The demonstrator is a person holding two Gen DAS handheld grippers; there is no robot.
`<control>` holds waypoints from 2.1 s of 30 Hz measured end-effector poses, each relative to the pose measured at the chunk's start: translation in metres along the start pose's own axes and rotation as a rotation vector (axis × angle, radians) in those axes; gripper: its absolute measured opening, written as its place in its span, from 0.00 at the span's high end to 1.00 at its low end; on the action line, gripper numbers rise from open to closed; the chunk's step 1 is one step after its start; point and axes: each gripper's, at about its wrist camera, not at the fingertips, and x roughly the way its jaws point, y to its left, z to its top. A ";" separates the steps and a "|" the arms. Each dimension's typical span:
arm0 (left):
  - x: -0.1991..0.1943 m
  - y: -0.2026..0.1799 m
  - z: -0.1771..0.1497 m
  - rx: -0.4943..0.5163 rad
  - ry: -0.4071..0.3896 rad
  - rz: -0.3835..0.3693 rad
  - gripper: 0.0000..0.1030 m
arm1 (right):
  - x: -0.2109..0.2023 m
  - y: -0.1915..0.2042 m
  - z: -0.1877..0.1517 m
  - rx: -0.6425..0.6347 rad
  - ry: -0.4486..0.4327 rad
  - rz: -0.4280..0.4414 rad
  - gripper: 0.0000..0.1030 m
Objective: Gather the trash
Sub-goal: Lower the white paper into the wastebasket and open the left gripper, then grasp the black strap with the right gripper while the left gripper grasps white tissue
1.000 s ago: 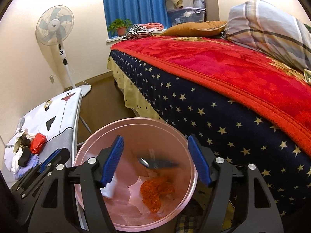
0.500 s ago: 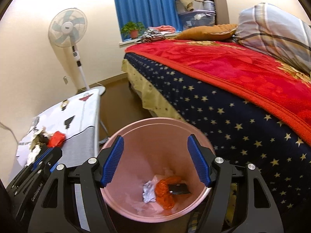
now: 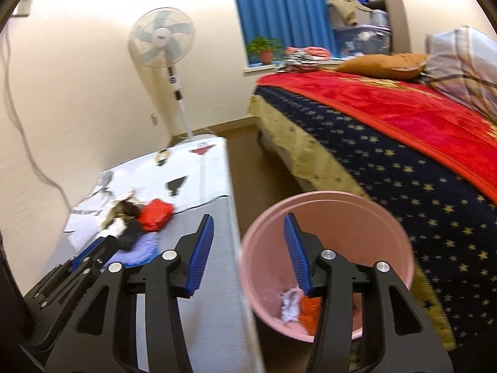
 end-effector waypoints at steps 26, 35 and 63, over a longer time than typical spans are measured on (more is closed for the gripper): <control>0.000 0.118 -0.003 -0.232 -0.025 0.336 0.88 | 0.096 0.119 -0.023 -0.111 0.183 0.327 0.42; 0.014 0.126 -0.001 -0.236 0.000 0.323 0.88 | 0.127 0.136 -0.034 -0.121 0.271 0.346 0.44; 0.073 0.093 -0.001 -0.175 0.130 0.220 0.54 | 0.122 0.084 -0.022 -0.115 0.245 0.308 0.76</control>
